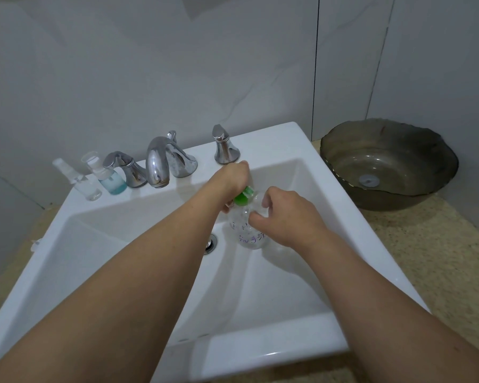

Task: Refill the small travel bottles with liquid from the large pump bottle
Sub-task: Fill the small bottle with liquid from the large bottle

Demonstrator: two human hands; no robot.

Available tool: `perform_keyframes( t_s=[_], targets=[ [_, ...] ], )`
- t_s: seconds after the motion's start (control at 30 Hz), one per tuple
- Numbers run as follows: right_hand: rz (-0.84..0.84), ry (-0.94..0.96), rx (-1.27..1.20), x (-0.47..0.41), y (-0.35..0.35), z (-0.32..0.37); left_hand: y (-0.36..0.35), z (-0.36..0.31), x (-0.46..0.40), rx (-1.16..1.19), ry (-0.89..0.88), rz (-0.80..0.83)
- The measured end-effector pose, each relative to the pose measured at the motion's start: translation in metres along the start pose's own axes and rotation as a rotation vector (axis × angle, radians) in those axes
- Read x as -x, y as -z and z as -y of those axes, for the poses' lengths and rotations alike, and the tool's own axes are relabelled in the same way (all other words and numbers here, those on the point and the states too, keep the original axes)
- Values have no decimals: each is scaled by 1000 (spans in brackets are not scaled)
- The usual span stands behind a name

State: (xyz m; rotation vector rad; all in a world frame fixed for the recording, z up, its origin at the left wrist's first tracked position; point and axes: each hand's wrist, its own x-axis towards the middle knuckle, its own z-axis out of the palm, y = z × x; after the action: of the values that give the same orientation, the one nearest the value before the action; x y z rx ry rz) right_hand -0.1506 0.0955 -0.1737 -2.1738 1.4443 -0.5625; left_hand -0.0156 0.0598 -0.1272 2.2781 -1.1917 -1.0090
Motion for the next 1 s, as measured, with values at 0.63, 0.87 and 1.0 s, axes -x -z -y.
perform_keyframes(
  t_s=[0.63,0.87,1.0],
  targets=[
    [-2,-1,22,0,0,0,0,-5,2,-60,-3,0],
    [6,-20,-9,-1,-2,-2,-2,-2,2,-68,-39,-52],
    [0,-15,2,-1,-2,-2,-2,-1,3,-81,-50,-58]
  ],
)
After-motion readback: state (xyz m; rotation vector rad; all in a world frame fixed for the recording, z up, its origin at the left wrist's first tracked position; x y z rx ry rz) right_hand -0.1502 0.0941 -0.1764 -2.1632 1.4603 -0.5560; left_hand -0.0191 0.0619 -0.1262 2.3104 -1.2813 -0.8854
